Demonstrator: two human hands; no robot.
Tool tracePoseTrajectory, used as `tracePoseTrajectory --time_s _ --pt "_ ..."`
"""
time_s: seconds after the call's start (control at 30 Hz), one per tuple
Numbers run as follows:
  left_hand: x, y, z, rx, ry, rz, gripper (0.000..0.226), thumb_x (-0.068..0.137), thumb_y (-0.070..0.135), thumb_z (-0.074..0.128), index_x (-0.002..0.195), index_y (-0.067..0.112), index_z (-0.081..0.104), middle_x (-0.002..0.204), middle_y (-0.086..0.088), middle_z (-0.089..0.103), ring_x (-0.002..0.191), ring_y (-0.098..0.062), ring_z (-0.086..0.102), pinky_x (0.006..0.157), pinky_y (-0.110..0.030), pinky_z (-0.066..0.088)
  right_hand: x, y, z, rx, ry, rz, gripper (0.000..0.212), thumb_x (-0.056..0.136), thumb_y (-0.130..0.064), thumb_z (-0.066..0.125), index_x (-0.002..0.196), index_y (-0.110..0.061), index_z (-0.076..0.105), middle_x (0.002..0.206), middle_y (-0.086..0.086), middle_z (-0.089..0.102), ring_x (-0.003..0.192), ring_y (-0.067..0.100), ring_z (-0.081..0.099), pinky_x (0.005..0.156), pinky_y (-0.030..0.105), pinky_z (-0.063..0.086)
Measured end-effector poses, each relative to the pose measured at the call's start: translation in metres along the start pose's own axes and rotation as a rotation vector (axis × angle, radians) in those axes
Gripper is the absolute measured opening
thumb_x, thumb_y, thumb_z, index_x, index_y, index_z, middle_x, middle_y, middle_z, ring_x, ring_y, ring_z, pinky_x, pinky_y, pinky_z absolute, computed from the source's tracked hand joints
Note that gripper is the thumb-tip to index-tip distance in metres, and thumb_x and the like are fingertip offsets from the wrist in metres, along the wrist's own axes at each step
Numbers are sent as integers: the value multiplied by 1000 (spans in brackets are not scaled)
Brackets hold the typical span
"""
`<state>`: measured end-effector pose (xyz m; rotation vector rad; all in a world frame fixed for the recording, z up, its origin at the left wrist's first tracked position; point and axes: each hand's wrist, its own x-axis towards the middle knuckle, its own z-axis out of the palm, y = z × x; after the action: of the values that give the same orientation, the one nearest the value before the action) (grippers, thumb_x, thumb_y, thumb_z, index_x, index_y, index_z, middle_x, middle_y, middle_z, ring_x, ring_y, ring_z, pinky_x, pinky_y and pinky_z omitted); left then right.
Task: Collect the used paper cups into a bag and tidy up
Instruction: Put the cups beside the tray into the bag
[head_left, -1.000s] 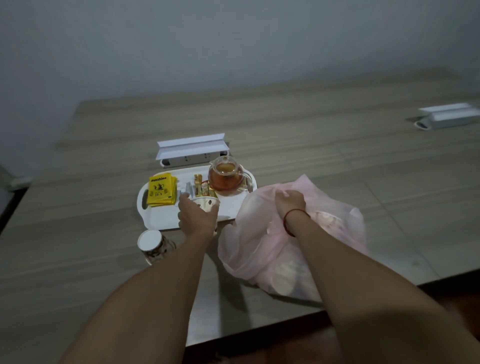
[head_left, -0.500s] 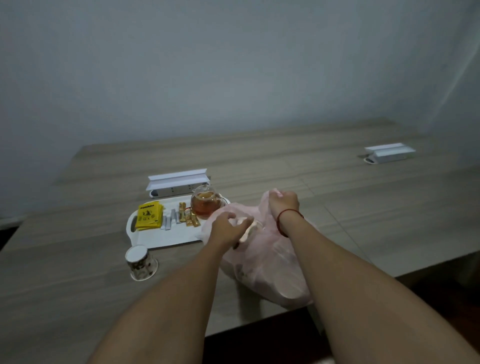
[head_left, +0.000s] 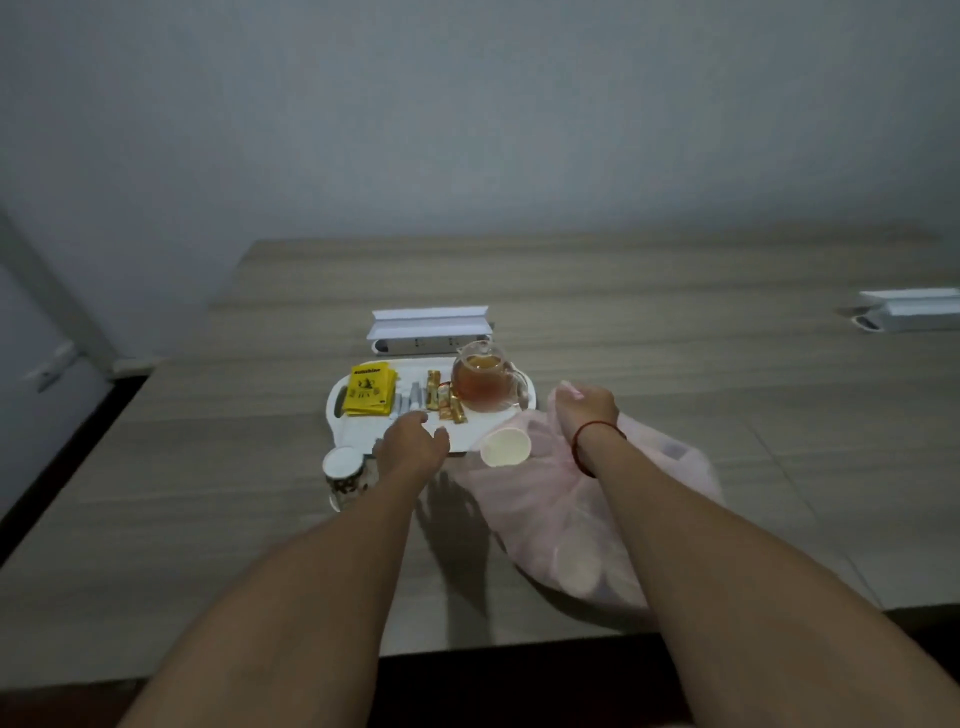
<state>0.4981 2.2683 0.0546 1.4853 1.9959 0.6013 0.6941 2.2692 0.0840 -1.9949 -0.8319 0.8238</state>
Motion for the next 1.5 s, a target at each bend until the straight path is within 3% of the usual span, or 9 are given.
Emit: tracePoseTrajectory --time_s 0.17,0.23,0.4,0.63,0.93,1.17,1.33,1.43,1.5 --pt "38 -49 -11 255 39 -191 55 89 34 60 141 26 44 154 -10 32 146 -29 22 119 -49 15 17 10 44 -112 -20 75 36 90 -20 45 108 1 67 117 22 66 109 38 61 88 36 49" --pt "49 -61 -14 272 50 -295 61 84 32 65 140 29 41 154 -13 25 145 -35 18 117 -54 17 21 14 56 -148 -28 99 36 92 -20 45 112 2 65 119 21 65 111 37 61 89 34 49" --pt "72 -86 -11 146 17 -360 63 82 29 71 139 22 43 140 -16 42 130 -37 42 106 -45 40 29 26 73 -232 -59 121 41 94 -24 45 120 4 60 126 22 61 118 37 57 98 37 45" --pt "71 -81 -10 50 71 -359 68 77 28 78 132 5 44 135 -18 48 126 -38 49 100 -45 45 31 28 71 -269 -59 109 41 93 -23 43 118 3 61 123 21 63 115 36 58 96 37 46" --pt "35 -27 -15 -30 126 -198 60 80 44 68 125 7 53 129 -17 54 120 -37 53 94 -42 48 7 3 15 -108 18 47 38 92 -23 45 110 3 65 122 22 63 111 38 60 92 36 47" --pt "-3 38 9 -281 102 36 61 82 43 68 129 6 56 132 -16 56 122 -32 53 100 -38 45 -11 4 -41 9 94 16 30 89 -19 43 86 1 64 87 18 59 84 30 54 76 31 41" --pt "-27 82 44 -508 -63 108 49 80 41 72 116 9 59 119 -8 65 97 -19 58 83 -26 43 -11 9 -73 12 149 5 32 90 -18 45 95 4 67 97 24 64 93 36 61 78 31 44" --pt "-33 96 64 -455 -222 108 65 80 44 72 127 5 53 125 -8 60 114 -25 57 98 -33 46 -4 5 -87 36 159 -14 25 89 -18 47 86 0 65 84 15 57 79 27 52 71 26 37" --pt "-32 102 75 -369 -309 116 57 79 46 72 115 4 58 110 -8 61 112 -28 57 92 -33 46 4 1 -94 45 177 -18 20 88 -17 47 80 -5 61 83 11 54 78 24 47 71 25 36"
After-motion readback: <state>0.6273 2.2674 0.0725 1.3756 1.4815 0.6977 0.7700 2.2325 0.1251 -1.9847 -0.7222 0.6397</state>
